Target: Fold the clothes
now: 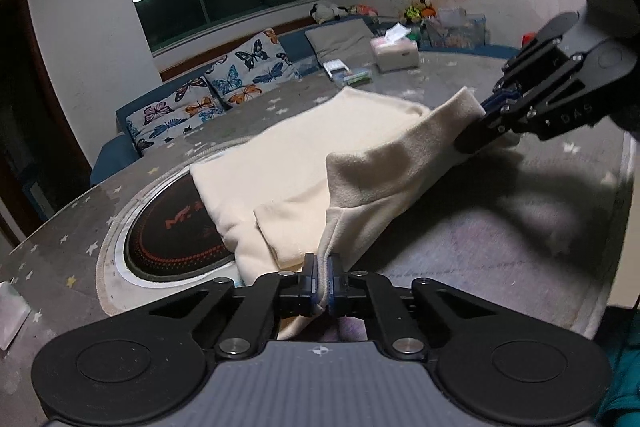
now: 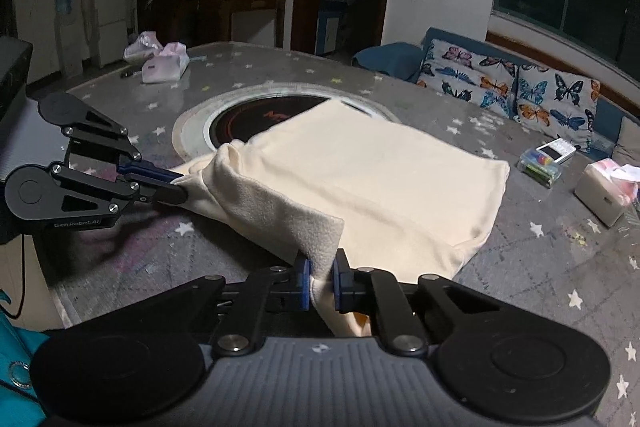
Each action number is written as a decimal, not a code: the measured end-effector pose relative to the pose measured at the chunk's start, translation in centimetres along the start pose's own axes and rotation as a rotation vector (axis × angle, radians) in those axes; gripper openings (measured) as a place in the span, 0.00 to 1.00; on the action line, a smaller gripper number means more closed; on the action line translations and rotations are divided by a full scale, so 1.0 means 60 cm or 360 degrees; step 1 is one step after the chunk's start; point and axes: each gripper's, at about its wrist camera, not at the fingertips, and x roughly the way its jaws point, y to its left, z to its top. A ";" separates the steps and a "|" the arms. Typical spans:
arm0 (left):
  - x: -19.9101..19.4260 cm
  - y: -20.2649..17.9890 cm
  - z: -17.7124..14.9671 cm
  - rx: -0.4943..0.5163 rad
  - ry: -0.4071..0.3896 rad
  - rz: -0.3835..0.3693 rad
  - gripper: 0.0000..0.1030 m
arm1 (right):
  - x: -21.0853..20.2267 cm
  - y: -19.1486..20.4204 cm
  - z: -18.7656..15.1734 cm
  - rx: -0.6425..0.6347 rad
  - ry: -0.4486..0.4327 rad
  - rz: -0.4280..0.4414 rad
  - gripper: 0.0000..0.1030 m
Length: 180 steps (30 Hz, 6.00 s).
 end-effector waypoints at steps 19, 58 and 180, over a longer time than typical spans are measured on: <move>-0.130 -0.010 0.048 -0.0098 -0.0181 -0.0075 0.05 | -0.169 0.041 0.014 -0.0012 -0.0167 0.0037 0.09; 0.244 0.144 0.131 -0.0316 0.0209 0.0209 0.18 | 0.162 -0.181 0.074 0.0462 0.0103 -0.0258 0.24; 0.193 0.093 0.133 -0.0496 0.0164 0.0049 0.34 | 0.128 -0.096 0.065 0.0327 0.0049 -0.0100 0.57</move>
